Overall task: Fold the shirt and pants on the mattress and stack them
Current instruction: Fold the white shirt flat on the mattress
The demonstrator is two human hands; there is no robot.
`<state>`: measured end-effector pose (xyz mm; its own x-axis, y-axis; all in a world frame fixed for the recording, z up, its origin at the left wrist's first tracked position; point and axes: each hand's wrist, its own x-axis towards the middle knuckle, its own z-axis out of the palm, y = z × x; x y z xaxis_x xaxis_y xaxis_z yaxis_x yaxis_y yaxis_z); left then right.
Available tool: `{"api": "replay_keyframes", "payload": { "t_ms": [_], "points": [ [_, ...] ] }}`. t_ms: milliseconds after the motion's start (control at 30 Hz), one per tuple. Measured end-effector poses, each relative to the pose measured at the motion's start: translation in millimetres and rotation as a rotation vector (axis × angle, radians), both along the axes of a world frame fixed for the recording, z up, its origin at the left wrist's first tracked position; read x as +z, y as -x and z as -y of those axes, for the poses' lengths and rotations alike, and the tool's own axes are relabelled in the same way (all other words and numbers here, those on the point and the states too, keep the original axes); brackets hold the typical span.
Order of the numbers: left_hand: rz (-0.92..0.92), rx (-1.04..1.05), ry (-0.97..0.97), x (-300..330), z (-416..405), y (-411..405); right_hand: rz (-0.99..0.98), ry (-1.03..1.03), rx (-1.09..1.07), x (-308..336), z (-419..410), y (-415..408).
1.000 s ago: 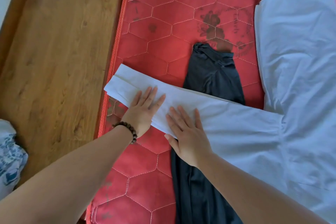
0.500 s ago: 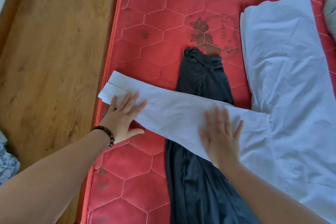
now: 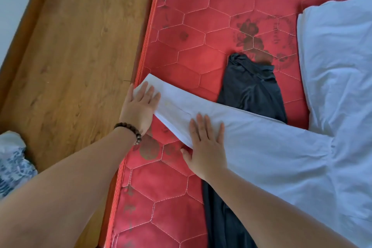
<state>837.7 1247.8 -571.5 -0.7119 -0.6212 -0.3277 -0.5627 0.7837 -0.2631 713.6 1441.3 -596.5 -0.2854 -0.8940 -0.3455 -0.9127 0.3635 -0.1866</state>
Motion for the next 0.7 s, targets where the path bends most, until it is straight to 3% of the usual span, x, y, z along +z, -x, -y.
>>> {"api": "replay_keyframes", "payload": {
  "t_ms": [167,267,400,567,700],
  "points": [
    [-0.508,-0.205,0.029,62,-19,32,0.354,0.325,-0.326,60,47,-18],
    [-0.668,-0.308,0.023,103,-32,61,0.71,0.544,-0.564,107,72,3],
    [-0.835,-0.105,-0.04,143,-70,96,0.931,0.707,-0.744,161,53,62],
    [-0.798,0.071,-0.486,136,-188,134,1.227,0.758,-0.981,211,-26,146],
    [-0.68,0.11,-0.549,106,-293,197,1.563,0.868,-1.184,233,-112,218]
  ]
}}
